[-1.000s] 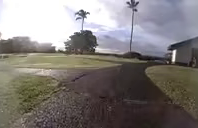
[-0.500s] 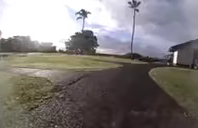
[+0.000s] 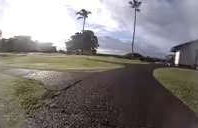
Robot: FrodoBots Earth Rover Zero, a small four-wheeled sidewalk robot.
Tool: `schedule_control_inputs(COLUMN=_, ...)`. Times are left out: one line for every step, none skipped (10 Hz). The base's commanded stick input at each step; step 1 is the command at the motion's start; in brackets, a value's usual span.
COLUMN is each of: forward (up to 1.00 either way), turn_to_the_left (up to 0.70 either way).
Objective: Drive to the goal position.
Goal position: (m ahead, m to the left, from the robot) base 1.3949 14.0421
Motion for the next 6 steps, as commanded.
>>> schedule_control_inputs(forward=0.6, turn_to_the_left=0.0)
schedule_control_inputs(forward=0.6, turn_to_the_left=0.0)
schedule_control_inputs(forward=0.6, turn_to_the_left=0.0)
schedule_control_inputs(forward=0.6, turn_to_the_left=0.0)
schedule_control_inputs(forward=0.6, turn_to_the_left=0.13)
schedule_control_inputs(forward=0.6, turn_to_the_left=0.15)
